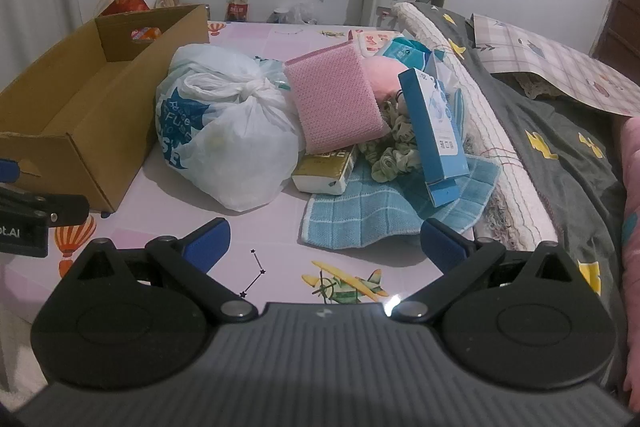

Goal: Organize soft objects

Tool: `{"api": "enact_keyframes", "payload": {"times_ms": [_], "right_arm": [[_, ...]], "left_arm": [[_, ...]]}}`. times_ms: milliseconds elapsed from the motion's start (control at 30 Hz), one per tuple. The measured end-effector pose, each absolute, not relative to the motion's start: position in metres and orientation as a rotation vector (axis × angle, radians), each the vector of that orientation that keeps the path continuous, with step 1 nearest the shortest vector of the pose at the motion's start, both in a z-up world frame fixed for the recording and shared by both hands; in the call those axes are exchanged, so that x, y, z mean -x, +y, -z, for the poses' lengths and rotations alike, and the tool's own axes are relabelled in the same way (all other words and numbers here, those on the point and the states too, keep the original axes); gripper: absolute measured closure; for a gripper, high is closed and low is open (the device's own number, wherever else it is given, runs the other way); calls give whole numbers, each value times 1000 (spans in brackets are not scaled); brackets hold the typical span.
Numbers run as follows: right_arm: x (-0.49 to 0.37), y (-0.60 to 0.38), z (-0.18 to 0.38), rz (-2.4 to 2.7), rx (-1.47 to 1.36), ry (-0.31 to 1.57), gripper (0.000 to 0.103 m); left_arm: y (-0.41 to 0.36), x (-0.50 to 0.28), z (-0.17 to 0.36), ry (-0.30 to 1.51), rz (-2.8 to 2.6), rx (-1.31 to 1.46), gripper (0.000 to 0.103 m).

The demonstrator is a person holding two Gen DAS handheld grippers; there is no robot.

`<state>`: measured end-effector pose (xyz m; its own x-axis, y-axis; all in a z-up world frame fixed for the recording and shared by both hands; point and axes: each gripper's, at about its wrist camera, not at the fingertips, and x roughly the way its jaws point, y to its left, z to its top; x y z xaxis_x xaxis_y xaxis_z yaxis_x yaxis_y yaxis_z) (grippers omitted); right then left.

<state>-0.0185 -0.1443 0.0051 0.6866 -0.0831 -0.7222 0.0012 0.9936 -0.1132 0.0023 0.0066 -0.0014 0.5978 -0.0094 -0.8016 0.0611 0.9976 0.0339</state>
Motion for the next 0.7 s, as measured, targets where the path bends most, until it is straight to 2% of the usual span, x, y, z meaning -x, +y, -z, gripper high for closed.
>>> {"api": "enact_keyframes", "payload": {"times_ms": [700], "right_arm": [[18, -144, -5, 49, 113, 815, 1]], "left_arm": [[8, -3, 1, 929, 41, -56, 0]]}}
